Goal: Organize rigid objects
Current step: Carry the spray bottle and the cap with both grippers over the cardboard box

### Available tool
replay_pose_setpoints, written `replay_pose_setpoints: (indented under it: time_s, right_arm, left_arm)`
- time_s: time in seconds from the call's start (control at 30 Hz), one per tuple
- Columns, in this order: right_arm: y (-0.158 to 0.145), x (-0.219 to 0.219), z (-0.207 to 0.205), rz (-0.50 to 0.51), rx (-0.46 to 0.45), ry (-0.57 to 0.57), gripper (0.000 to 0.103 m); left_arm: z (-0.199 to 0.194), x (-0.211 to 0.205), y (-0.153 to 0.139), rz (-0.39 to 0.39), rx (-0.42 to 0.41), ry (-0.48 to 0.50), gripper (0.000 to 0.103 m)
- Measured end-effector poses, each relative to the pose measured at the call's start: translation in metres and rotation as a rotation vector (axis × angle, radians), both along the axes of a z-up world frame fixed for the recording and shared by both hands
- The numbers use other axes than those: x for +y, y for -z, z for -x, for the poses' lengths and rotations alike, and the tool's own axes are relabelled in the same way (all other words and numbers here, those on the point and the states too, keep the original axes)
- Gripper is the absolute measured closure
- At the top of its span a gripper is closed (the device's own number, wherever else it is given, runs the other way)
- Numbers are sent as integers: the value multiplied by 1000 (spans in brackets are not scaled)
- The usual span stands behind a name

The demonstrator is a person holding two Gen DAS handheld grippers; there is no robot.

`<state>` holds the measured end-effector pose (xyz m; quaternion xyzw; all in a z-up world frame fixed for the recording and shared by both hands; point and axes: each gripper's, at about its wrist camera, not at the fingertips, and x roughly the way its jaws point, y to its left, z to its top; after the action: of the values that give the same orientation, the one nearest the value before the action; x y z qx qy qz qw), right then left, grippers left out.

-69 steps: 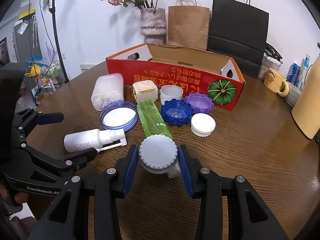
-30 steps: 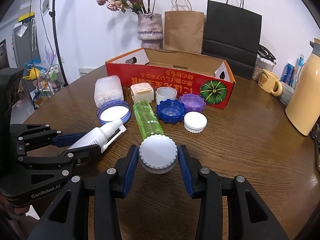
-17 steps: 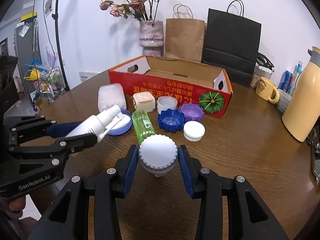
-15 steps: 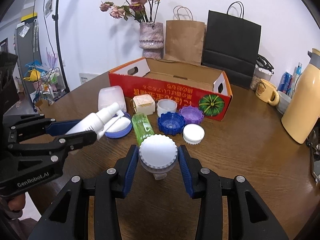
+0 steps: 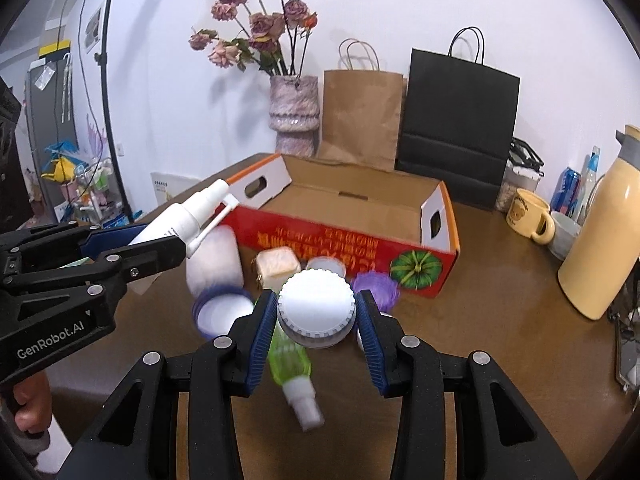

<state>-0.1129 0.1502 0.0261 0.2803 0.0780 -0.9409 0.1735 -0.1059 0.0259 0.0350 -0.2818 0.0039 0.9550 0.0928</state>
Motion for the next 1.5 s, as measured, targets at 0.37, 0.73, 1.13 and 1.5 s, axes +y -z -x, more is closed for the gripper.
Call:
replay_pose_setpoints:
  time_s: [0.37,0.73,1.13,1.5]
  right_arm:
    - [-24,-1,51,28,26,36,58]
    - [-34,-1,101,56,32,76,58]
    - [-31,-3,154,44,32,92,58]
    - [-14,-2,193,20,-23,90,58]
  left_arm:
    - [53,-3,-16,-19,7,-37,79]
    - [101,-6,-23,-49,0,-82,79]
    - [149,-1,-21,-60,-7,-132,79]
    - [192,3,-9,-38,-36,-152,79]
